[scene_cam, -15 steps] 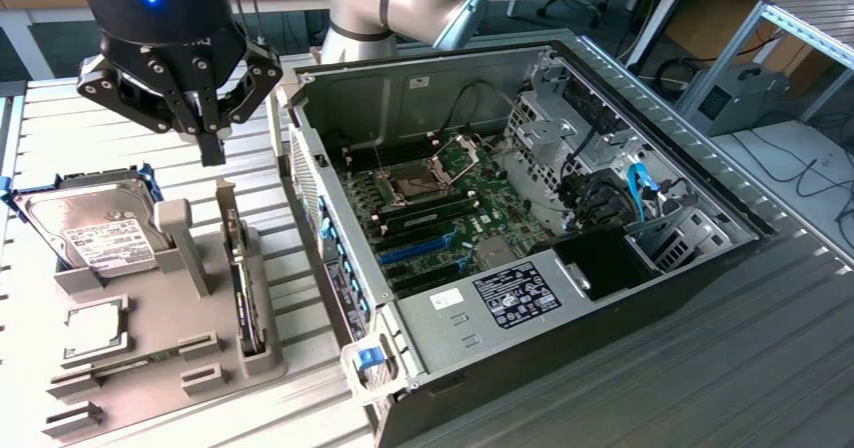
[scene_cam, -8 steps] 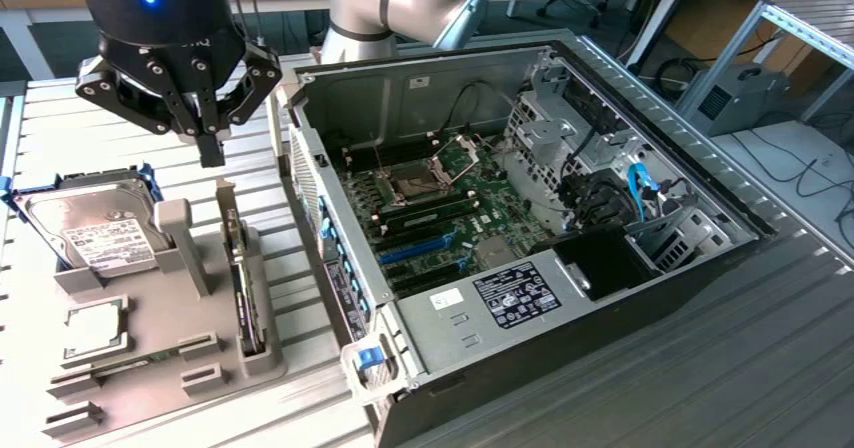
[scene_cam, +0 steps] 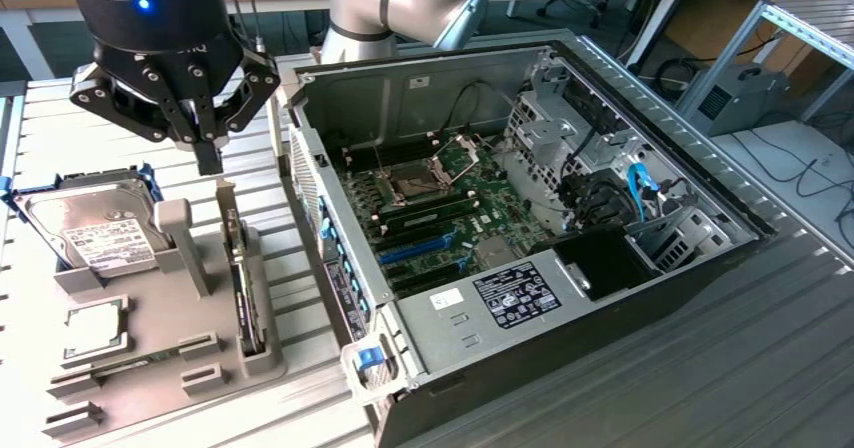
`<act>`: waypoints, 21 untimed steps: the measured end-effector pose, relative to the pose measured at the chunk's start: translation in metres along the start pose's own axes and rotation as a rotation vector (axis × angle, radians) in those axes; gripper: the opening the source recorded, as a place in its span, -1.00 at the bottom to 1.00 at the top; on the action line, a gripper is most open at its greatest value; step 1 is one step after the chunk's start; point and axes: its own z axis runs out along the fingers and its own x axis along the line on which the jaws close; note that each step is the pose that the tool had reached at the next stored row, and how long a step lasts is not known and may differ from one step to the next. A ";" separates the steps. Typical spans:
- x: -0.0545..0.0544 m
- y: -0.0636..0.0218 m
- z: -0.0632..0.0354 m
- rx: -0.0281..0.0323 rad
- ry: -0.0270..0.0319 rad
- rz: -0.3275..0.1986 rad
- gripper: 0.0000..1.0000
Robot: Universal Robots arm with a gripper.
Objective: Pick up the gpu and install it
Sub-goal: 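Reach for the gpu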
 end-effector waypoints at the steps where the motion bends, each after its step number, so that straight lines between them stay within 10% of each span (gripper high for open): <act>1: 0.000 -0.0005 0.0000 0.0015 -0.0001 0.000 -0.79; 21: 0.002 -0.0044 0.0001 0.0082 -0.0006 0.000 -0.79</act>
